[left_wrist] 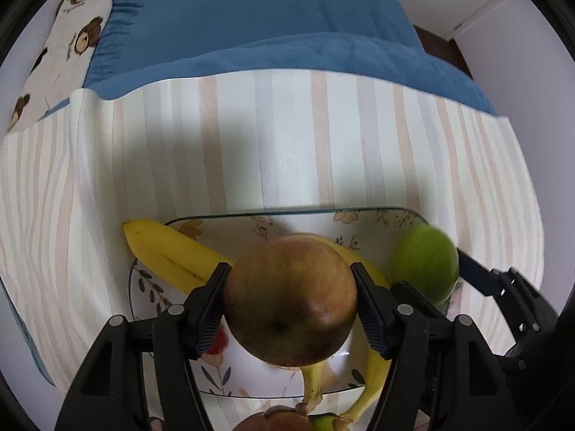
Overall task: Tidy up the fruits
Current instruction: 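Release the green apple onto the plate with the right tool while the left tool lowers the red apple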
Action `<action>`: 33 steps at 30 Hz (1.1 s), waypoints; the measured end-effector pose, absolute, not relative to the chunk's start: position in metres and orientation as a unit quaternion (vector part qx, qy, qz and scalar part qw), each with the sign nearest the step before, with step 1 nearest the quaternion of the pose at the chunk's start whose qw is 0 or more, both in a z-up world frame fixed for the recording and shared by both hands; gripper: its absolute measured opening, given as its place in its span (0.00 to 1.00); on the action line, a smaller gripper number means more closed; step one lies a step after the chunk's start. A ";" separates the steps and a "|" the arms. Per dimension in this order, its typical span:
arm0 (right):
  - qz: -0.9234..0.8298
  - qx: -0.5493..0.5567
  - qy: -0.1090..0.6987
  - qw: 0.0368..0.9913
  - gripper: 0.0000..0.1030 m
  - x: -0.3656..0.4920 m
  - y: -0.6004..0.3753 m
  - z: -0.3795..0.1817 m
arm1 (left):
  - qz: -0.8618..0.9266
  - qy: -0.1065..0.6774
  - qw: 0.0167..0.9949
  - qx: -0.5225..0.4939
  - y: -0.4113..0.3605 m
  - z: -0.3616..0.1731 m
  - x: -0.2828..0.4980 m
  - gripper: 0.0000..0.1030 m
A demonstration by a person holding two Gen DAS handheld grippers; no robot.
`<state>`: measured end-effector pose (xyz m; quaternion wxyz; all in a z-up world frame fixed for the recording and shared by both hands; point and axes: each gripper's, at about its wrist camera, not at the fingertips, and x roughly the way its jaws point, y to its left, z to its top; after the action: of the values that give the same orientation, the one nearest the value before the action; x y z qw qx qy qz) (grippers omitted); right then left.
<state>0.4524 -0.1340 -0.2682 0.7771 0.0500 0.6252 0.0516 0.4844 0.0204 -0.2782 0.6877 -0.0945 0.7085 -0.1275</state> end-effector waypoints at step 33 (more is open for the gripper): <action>-0.019 0.124 0.611 0.782 0.91 0.436 -0.170 -0.250 | -0.105 0.668 0.735 -0.052 0.030 -0.271 0.539 0.97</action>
<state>0.4356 -0.1704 -0.2503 0.7819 0.1236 0.6108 -0.0191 0.5388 0.0298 -0.2714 0.7347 -0.0518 0.6681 -0.1053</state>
